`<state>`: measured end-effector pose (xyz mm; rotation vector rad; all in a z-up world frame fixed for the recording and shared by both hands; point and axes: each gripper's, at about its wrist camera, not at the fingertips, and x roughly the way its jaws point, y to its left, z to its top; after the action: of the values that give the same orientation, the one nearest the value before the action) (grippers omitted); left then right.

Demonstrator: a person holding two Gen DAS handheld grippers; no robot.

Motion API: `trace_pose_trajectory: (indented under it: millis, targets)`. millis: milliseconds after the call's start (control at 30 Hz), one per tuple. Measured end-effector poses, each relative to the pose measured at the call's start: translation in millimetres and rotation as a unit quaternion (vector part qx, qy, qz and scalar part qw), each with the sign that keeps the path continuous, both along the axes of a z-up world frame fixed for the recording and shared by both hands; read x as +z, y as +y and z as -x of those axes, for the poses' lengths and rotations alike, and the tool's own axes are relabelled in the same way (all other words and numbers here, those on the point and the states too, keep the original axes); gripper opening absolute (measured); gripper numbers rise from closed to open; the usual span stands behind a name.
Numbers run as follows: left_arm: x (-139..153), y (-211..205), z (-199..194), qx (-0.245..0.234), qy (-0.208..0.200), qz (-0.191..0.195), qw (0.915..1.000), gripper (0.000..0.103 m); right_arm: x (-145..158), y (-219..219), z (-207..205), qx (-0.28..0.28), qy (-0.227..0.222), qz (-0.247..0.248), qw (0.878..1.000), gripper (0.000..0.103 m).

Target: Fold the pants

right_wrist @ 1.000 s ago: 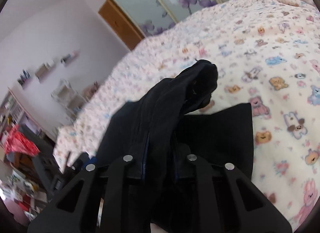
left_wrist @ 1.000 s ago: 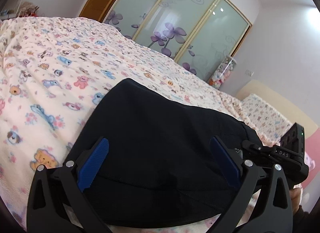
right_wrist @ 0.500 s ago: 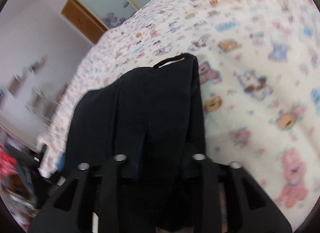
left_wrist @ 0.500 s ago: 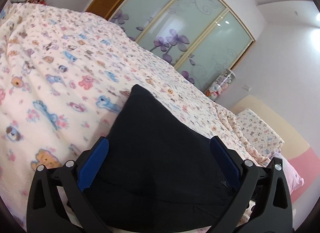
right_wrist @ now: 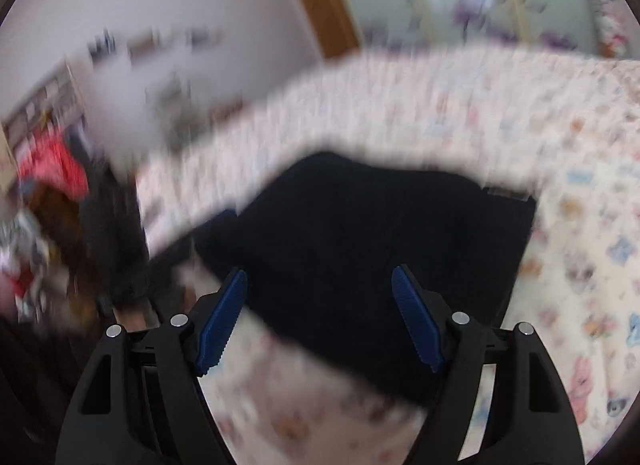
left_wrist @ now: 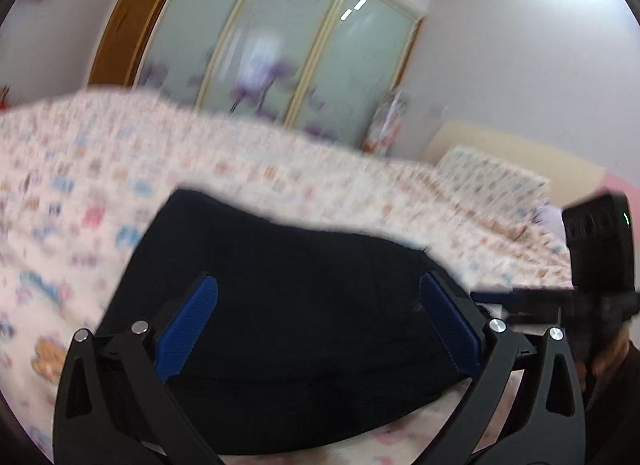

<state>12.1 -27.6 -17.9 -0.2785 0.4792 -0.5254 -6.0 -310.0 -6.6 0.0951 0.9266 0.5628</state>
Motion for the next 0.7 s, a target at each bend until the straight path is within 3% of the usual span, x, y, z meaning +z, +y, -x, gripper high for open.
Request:
trace_pose_trajectory:
  millis: [33, 67, 100, 267, 333, 367, 467, 567, 633, 700]
  targets:
    - [-9, 1, -11, 0.000, 0.040, -0.004, 0.9992, 0.101, -16, 0, -5, 0.003, 0.028, 0.011, 1.000, 0.071]
    - [-22, 1, -25, -0.004, 0.090, -0.009, 0.9958, 0.101, -19, 1, -5, 0.010, 0.027, 0.013, 1.000, 0.070]
    - [-27, 0, -31, -0.006, 0.111, -0.013, 0.9937, 0.101, -17, 2, -4, 0.019, 0.022, 0.018, 0.999, 0.070]
    - [-28, -6, -28, -0.001, 0.103, -0.036, 0.9941, 0.101, -4, 1, -1, 0.021, -0.004, 0.012, 1.000, 0.070]
    - [-26, 0, -26, 0.000, 0.098, -0.016, 0.9951, 0.101, 12, -3, 5, 0.001, -0.054, -0.012, 0.998, 0.085]
    - [-24, 3, -26, 0.002, 0.094, -0.003, 0.9956, 0.101, 19, -6, 3, -0.016, -0.077, -0.024, 0.997, 0.098]
    - [-24, 4, -27, 0.005, 0.095, 0.000, 0.9955, 0.101, 30, -11, -18, -0.064, -0.101, -0.082, 0.990, 0.099]
    - [-23, 0, -29, 0.005, 0.098, -0.012, 0.9951, 0.101, 20, -25, -59, -0.141, -0.072, -0.135, 0.978, 0.099]
    - [-24, 0, -30, 0.003, 0.101, -0.017, 0.9947, 0.101, -11, -46, -83, -0.200, 0.000, -0.162, 0.966, 0.097]
    - [-24, -3, -31, -0.003, 0.102, -0.025, 0.9945, 0.101, -26, -65, -87, -0.229, 0.020, -0.216, 0.949, 0.085]
